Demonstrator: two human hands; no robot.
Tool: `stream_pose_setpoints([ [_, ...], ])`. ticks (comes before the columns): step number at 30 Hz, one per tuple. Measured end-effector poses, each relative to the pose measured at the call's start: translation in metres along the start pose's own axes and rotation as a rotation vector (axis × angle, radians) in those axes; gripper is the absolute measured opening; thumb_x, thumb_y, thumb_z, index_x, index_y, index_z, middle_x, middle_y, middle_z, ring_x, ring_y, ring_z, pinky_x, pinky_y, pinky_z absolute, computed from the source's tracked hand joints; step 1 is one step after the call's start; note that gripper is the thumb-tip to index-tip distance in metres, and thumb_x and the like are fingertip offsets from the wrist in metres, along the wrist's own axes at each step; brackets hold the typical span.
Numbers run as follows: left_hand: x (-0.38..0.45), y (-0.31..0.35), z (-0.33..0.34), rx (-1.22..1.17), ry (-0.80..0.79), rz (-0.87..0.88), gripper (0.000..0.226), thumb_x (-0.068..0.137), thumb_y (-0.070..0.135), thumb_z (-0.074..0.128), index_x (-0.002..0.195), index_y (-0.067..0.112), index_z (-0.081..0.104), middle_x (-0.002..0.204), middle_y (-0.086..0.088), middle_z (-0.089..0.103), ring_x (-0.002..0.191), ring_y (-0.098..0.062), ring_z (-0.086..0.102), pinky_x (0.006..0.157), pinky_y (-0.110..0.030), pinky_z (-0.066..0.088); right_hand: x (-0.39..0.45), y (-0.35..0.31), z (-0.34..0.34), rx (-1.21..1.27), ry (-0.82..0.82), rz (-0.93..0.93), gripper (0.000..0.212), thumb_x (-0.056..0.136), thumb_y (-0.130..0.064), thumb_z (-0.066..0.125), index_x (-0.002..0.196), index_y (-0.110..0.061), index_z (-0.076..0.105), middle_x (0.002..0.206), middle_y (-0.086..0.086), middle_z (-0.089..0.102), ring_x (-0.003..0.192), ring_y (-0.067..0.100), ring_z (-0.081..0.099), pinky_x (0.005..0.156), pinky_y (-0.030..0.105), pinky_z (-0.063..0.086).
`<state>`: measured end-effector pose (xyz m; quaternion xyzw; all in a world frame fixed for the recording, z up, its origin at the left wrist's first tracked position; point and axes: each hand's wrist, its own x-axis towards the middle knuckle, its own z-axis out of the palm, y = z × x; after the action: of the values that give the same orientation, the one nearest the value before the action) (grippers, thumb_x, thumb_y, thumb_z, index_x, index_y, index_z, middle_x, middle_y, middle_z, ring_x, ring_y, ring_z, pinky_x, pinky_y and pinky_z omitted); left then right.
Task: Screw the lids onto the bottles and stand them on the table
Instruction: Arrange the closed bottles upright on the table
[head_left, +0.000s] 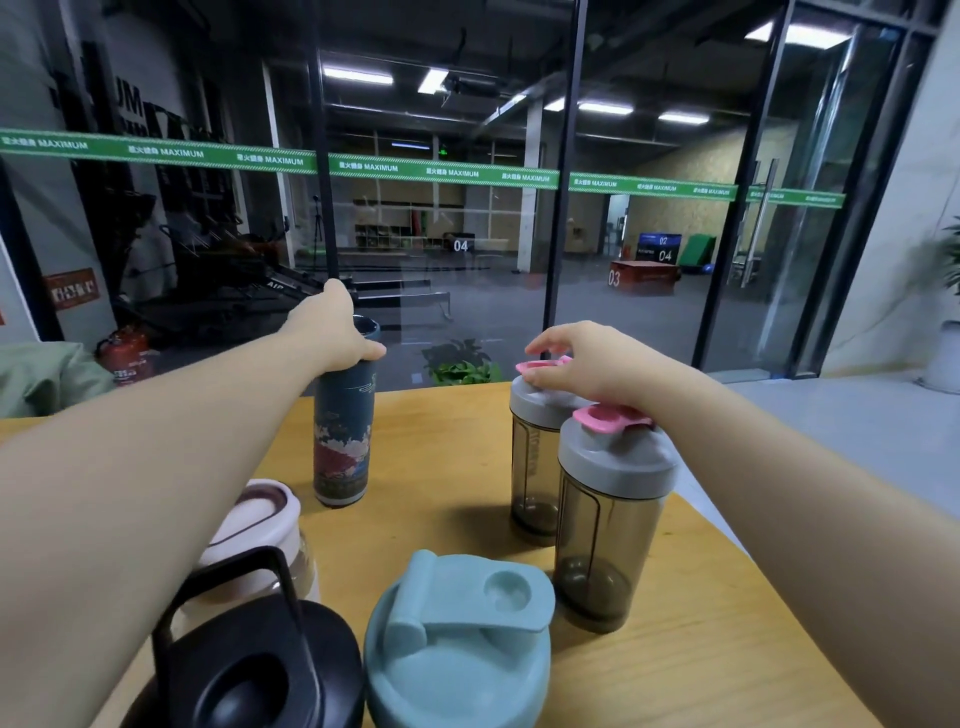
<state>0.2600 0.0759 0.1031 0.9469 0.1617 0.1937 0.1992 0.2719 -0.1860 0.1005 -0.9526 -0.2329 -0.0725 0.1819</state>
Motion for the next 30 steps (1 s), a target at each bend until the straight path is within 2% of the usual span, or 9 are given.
stream_pose_setpoints([
  [5,-0.012,0.014,-0.019,-0.198,0.049,0.14,0.066,0.079,0.034,0.075,0.126,0.008,0.037,0.112,-0.008,0.048,0.096,-0.025,0.048,0.075,-0.036,0.042,0.006,-0.024,-0.002,0.009,0.083,-0.081,0.065,0.088,-0.042,0.063,0.143,-0.018,0.038,0.141,0.001,0.05,0.125,0.02,0.05,0.098,0.031,0.04],
  [11,-0.03,0.039,-0.04,-0.257,0.072,0.381,0.068,0.074,0.04,0.077,0.124,0.016,0.039,0.118,-0.003,0.052,0.103,-0.022,0.054,0.088,-0.037,0.046,0.025,-0.066,0.001,0.283,0.045,-0.129,0.095,0.079,-0.035,0.075,0.151,-0.015,0.017,0.148,0.001,0.042,0.127,0.02,0.047,0.094,0.027,0.04],
  [13,-0.039,0.047,-0.042,-0.246,0.083,0.458,0.067,0.075,0.038,0.076,0.124,0.016,0.037,0.117,-0.004,0.054,0.102,-0.021,0.055,0.086,-0.034,0.046,0.031,-0.076,-0.001,0.386,0.032,-0.16,0.095,0.072,-0.031,0.081,0.147,-0.017,0.024,0.138,0.001,0.05,0.117,0.016,0.052,0.087,0.022,0.044],
  [17,-0.049,0.047,-0.043,-0.259,0.115,0.529,0.071,0.078,0.035,0.074,0.132,0.016,0.033,0.127,-0.006,0.052,0.111,-0.022,0.054,0.088,-0.028,0.042,0.045,-0.08,0.003,0.368,0.102,-0.267,0.087,0.046,-0.047,0.08,0.122,-0.018,0.05,0.11,-0.003,0.063,0.1,0.014,0.063,0.085,0.037,0.056],
  [20,-0.061,0.045,-0.047,-0.223,0.081,0.49,0.09,0.078,0.04,0.073,0.147,0.017,0.019,0.151,-0.009,0.03,0.137,-0.026,0.033,0.108,-0.037,0.03,0.049,-0.078,0.004,0.341,0.14,-0.264,0.083,0.047,-0.047,0.081,0.119,-0.018,0.053,0.109,-0.003,0.063,0.099,0.015,0.063,0.085,0.036,0.055],
  [22,-0.077,0.043,-0.052,-0.122,0.072,0.491,0.09,0.078,0.045,0.07,0.148,0.018,0.021,0.156,-0.007,0.016,0.143,-0.026,0.016,0.113,-0.041,0.021,0.048,-0.072,0.001,0.335,0.147,-0.219,0.068,0.057,-0.036,0.084,0.114,-0.016,0.055,0.107,-0.002,0.063,0.099,0.015,0.061,0.084,0.033,0.051],
  [24,-0.097,0.038,-0.056,-0.015,-0.005,0.603,0.072,0.078,0.049,0.067,0.139,0.023,0.04,0.147,-0.001,0.031,0.138,-0.021,0.026,0.111,-0.037,0.025,0.05,-0.06,-0.003,0.371,0.137,-0.128,0.063,0.063,-0.023,0.086,0.114,-0.016,0.05,0.109,-0.002,0.059,0.1,0.016,0.056,0.083,0.033,0.047],
  [26,-0.119,0.032,-0.058,0.096,-0.215,0.717,0.052,0.078,0.054,0.063,0.124,0.032,0.055,0.127,0.013,0.05,0.121,-0.007,0.043,0.105,-0.03,0.033,0.053,-0.046,-0.007,0.402,0.124,-0.014,0.073,0.064,-0.016,0.086,0.123,-0.017,0.044,0.117,0.001,0.054,0.107,0.021,0.054,0.088,0.038,0.052],
  [30,-0.153,0.025,-0.048,0.239,-0.522,0.804,0.047,0.08,0.062,0.054,0.119,0.037,0.058,0.125,0.02,0.052,0.119,0.001,0.04,0.106,-0.027,0.03,0.059,-0.032,-0.013,0.474,0.102,0.12,0.078,0.068,-0.012,0.085,0.132,-0.017,0.04,0.127,0.007,0.051,0.111,0.028,0.054,0.085,0.041,0.057],
])
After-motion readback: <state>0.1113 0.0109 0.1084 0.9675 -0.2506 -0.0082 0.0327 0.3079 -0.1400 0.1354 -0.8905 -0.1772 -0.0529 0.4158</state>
